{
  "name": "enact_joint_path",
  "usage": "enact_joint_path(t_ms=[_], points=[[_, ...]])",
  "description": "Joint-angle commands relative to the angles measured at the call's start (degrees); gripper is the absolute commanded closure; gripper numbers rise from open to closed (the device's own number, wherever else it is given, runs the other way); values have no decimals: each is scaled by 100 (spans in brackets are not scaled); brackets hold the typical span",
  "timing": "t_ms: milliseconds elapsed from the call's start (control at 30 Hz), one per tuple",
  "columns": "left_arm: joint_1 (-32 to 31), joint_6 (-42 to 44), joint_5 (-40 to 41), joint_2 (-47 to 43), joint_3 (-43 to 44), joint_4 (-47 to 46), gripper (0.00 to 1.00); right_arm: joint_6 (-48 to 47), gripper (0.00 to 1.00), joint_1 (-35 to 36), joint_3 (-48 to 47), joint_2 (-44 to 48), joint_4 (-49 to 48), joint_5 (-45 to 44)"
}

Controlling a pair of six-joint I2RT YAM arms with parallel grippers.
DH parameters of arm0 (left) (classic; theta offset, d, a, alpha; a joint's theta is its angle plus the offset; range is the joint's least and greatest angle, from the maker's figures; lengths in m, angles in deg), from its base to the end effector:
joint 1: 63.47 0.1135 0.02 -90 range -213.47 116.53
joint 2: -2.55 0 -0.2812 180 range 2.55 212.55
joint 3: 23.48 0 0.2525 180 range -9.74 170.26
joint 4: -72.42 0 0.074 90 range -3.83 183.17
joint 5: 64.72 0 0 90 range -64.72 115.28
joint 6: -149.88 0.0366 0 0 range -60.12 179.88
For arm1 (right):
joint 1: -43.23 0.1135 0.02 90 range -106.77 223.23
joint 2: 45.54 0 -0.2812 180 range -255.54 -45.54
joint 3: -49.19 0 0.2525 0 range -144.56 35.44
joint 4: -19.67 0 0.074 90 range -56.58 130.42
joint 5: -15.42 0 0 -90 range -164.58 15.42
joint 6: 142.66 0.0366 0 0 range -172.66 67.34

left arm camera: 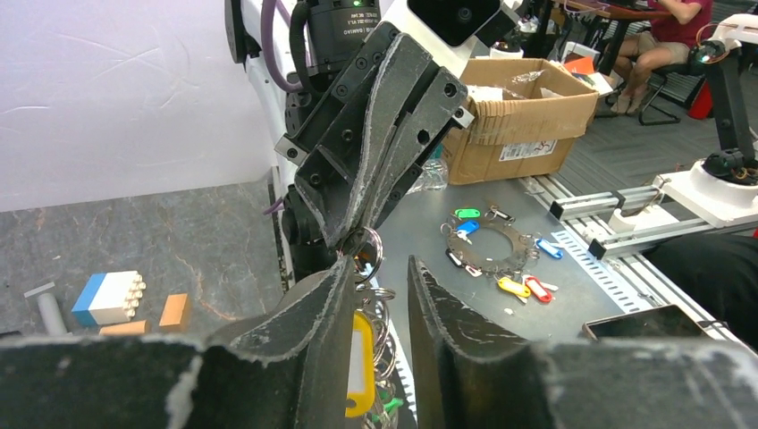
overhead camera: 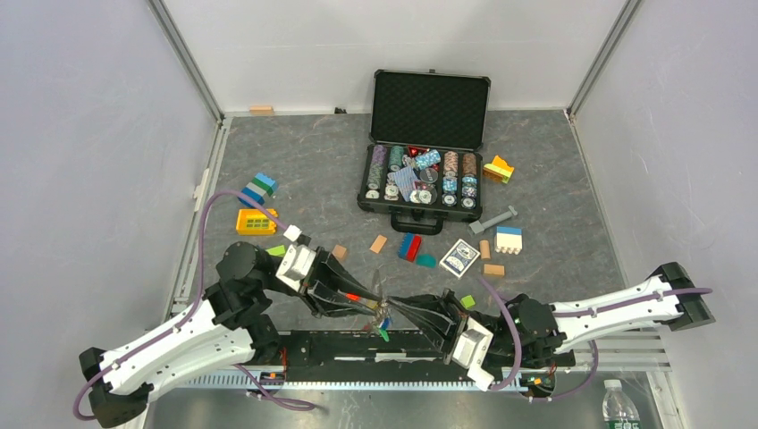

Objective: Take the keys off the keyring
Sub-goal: Remove the key from the keyring.

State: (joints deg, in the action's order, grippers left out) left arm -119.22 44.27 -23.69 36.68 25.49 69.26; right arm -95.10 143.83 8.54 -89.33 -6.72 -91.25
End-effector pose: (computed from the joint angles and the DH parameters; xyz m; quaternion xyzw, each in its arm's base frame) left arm 0.0473 -0.1185 0.3662 0.4985 0.3874 -0.6273 0.4560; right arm -0.0208 0.1684 0.3373 -0.4779 0.2873 0.3319 0.7609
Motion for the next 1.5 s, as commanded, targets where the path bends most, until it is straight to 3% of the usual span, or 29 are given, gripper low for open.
enact_joint_path(t_ms=[0, 233, 433, 633, 1067, 1300, 1467], points=[[-11, 15, 9, -10, 68, -199, 67, 151, 100, -14, -177, 3, -888, -279], [-14, 24, 84, -24, 25, -199, 74, 313, 100, -14, -141, -85, -1121, -459], [-15, 71, 220, -63, -4, -199, 59, 515, 100, -14, -150, -196, -1208, -545], [-13, 328, 580, -152, -32, -51, 57, 673, 100, -14, -184, -279, -1210, -626], [-14, 691, 863, -149, 69, 290, 75, 927, 100, -15, -264, -393, -1229, -825], [-15, 778, 863, -147, 104, 406, 97, 1024, 100, -14, -211, -401, -1321, -800], [-15, 1005, 784, -170, 124, 554, 98, 1050, 97, -16, -205, -343, -1113, -778]])
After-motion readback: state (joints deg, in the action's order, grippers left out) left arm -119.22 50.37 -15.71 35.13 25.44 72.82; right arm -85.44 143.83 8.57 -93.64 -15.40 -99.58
